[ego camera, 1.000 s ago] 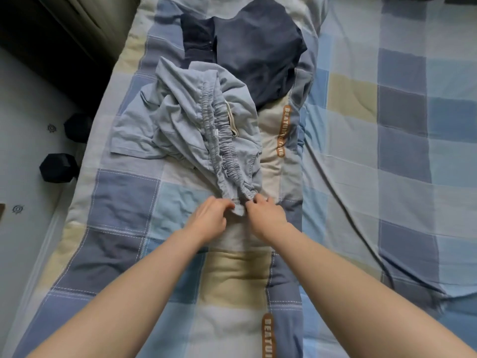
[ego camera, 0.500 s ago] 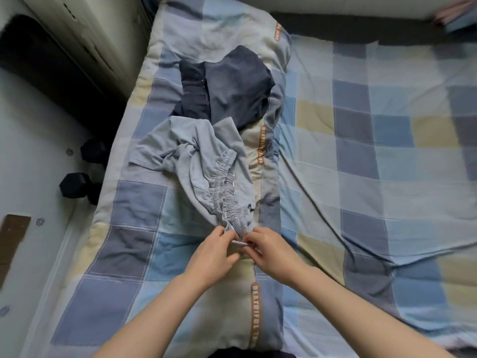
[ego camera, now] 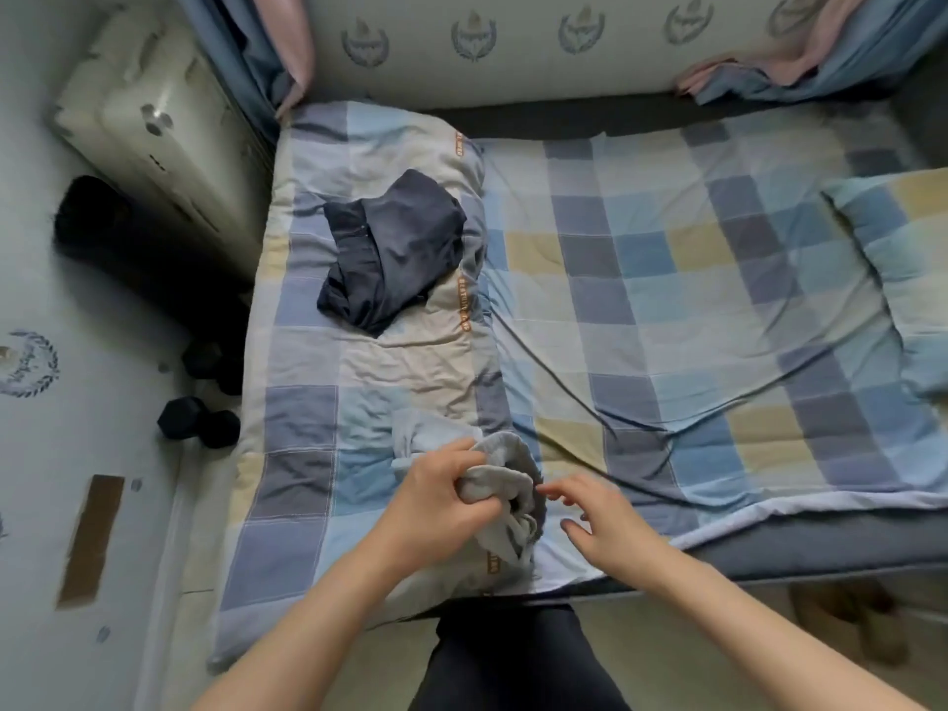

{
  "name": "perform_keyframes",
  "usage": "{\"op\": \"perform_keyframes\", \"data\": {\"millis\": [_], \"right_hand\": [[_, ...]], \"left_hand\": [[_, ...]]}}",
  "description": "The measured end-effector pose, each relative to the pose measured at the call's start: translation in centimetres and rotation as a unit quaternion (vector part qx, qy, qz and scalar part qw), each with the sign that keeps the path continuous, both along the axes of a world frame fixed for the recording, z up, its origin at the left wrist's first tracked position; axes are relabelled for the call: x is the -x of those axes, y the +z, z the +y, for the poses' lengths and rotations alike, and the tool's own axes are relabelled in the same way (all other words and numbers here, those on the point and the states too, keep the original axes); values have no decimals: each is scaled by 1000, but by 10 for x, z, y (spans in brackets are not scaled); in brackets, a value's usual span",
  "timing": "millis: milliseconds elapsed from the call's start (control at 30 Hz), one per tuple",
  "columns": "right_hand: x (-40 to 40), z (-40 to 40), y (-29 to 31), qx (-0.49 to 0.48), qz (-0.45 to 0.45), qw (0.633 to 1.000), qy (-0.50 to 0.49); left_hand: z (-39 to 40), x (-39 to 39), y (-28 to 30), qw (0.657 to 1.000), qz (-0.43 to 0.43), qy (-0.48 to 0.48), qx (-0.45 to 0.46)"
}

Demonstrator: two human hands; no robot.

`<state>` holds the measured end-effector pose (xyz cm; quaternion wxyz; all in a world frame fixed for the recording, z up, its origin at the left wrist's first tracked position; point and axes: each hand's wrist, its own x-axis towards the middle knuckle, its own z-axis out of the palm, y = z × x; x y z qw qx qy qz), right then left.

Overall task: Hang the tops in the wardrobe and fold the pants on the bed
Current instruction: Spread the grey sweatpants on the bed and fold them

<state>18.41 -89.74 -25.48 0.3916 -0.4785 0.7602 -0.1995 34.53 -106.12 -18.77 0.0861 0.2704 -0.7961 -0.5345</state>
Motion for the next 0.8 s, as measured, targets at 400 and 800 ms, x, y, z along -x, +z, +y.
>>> {"op": "perform_keyframes", "data": {"millis": [400, 800], "right_hand": [[15, 96, 51, -285, 310, 905, 56], [55, 179, 113, 36, 401, 910, 99]], "left_hand": [[-23, -20, 137, 988, 63, -52, -130], [-58, -28, 96, 980, -80, -139, 117]]}}
